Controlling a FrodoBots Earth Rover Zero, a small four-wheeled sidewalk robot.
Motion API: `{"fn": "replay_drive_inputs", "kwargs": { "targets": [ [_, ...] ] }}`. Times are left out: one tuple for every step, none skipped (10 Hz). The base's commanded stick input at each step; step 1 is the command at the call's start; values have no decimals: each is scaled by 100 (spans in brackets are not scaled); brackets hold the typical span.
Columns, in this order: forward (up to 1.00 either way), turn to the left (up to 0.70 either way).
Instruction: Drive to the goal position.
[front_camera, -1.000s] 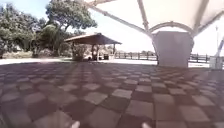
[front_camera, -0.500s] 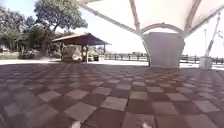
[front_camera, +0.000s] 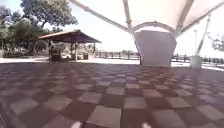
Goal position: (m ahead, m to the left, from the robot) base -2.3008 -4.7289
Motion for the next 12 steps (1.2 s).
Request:
{"fn": "replay_drive_inputs", "kwargs": {
  "targets": [
    [70, -35],
    [70, -35],
    [70, -35],
    [70, -35],
    [70, -35],
    [70, -35],
    [70, -35],
    [70, -35],
    [70, -35],
    [70, -35],
    [70, -35],
    [70, -35]
  ]
}}
